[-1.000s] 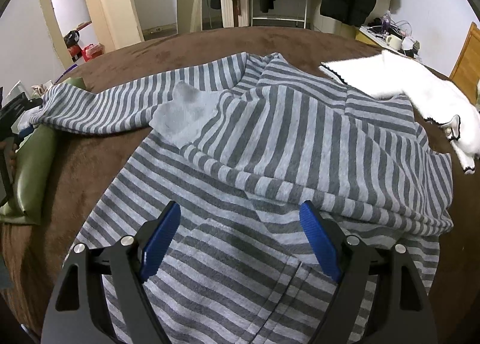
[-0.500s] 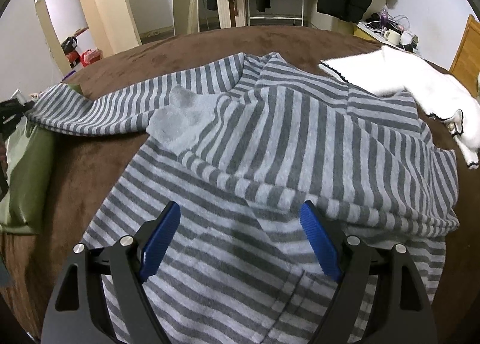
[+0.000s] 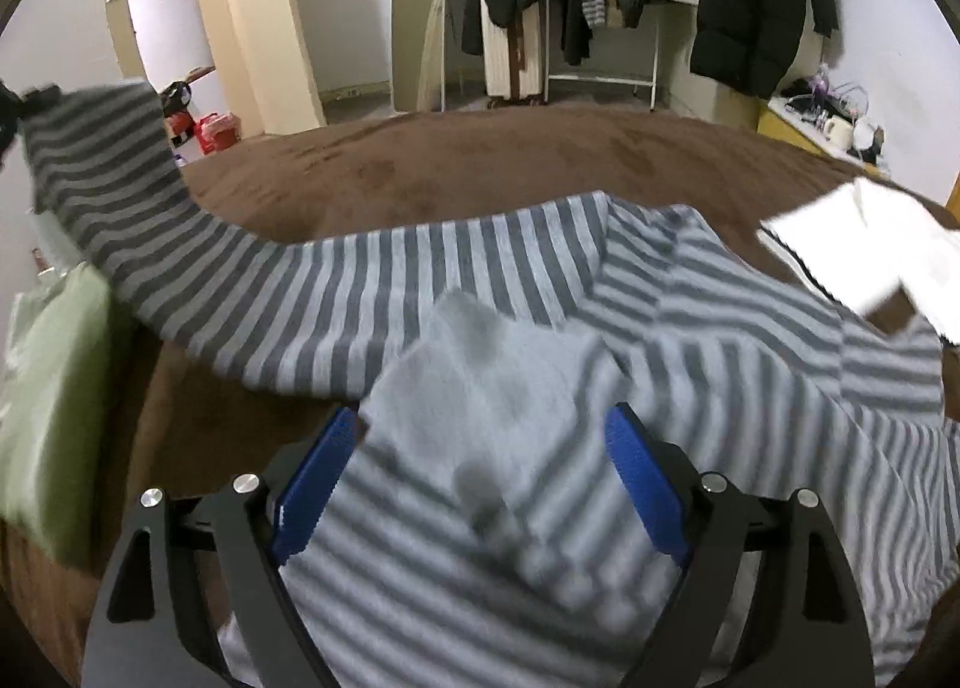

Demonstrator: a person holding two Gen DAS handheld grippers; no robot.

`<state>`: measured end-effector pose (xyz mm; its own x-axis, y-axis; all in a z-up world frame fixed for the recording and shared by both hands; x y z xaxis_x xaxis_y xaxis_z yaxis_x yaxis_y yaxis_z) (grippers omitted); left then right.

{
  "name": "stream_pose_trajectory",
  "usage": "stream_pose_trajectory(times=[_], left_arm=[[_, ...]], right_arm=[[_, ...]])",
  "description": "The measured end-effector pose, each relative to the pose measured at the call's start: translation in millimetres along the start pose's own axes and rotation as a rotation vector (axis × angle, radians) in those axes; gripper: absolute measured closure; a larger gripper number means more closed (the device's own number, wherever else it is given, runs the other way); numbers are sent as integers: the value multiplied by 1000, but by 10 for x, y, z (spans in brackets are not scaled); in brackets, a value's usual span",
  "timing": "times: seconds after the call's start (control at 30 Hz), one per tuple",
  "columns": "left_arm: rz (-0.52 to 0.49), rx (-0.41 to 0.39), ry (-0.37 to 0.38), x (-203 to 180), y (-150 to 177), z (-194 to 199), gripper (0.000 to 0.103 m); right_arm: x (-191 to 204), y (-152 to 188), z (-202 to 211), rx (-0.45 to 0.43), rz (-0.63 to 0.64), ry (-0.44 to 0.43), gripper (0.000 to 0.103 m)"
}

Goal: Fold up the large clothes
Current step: 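Carry the sleeve across the hoodie body with the left tool and release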

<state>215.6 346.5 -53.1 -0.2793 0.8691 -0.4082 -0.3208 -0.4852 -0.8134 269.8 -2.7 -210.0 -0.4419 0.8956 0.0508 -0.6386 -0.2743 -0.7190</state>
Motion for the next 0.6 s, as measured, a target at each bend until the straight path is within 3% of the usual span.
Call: stream_pose_trajectory(times=[0.07,0.13,0.2,0.5,0.57,0.6], left_arm=[[-2,8,22,-68,-14,-11,93],[-12,11,32,-118,-22,-4,93],[-31,15,39,-168,-44,-19,93],[-59,25,69,-340,-107,-62,93],[-71,29,87,-443,-126,-54,93],[-79,30,97,-500,-135,-44,93]], right_arm=[[100,-30,-166,-4,43,16,20],[162,-20,-308,12,44,-16,36],[234,39,-463,49,57,-36,42],[258,153,-621,54,75,-4,42],[226,125,-589,60,51,-24,39],[225,115,-568,65,38,-32,32]])
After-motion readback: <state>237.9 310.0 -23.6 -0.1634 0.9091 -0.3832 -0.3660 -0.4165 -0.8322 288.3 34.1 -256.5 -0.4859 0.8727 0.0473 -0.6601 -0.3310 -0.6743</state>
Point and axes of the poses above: each gripper's, at about its wrist camera, not at the fingertips, and z roughly against the way its jaws point, x to its left, y to its underside, the point moved 5 cm from there along -z, roughly the way its jaws point, and after that the axes turned 5 degrees about -x, right-handed, at the moved point
